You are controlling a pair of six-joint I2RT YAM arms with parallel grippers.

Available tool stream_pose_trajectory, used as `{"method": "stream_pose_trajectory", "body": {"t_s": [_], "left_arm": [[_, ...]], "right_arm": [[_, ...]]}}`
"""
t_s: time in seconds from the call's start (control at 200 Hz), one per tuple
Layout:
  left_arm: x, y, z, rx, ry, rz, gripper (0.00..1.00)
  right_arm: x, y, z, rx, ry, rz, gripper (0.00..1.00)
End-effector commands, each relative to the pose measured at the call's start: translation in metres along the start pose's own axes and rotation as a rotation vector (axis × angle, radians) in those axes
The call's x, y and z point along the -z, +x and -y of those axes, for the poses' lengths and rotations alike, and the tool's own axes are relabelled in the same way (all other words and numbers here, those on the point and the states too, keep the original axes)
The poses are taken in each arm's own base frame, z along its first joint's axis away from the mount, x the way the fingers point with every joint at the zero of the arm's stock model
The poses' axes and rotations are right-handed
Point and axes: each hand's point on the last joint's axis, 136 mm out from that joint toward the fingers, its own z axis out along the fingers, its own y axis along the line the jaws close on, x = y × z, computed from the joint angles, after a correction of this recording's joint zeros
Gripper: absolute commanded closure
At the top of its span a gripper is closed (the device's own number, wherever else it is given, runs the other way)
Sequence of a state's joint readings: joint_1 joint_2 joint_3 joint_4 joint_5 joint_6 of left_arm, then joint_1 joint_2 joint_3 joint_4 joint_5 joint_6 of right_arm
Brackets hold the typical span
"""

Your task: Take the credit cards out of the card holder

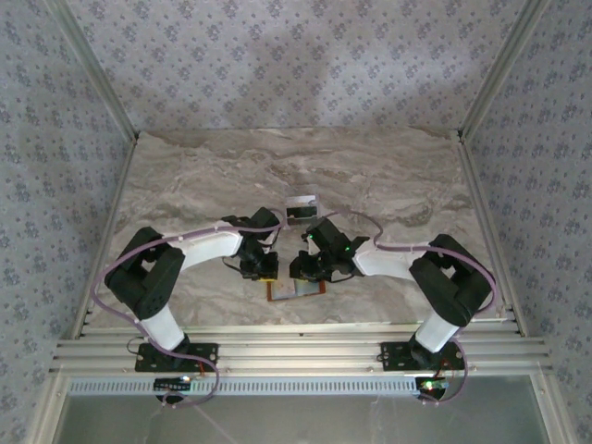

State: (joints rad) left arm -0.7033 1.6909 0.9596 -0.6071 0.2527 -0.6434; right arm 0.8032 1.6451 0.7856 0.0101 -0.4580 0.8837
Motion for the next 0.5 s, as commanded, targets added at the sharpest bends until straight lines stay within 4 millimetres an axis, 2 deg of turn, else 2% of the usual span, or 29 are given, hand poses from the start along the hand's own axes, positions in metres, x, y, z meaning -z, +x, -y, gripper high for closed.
{"method": "stream_pose_trajectory", "body": {"t_s": [0.0,0.495], "left_arm": [[-0.013,0.009,-0.03,0.006,-0.137,-0.039,0.84],[-0.012,0.01,-0.031,0.012,-0.142,-0.04,0.84]], "right_arm": [[0.002,-0.004,-0.026,0.003,-0.133,0.007,0.82],[-0.013,0.001,-0.017,-0.026,-0.163,-0.018,0.85]]}}
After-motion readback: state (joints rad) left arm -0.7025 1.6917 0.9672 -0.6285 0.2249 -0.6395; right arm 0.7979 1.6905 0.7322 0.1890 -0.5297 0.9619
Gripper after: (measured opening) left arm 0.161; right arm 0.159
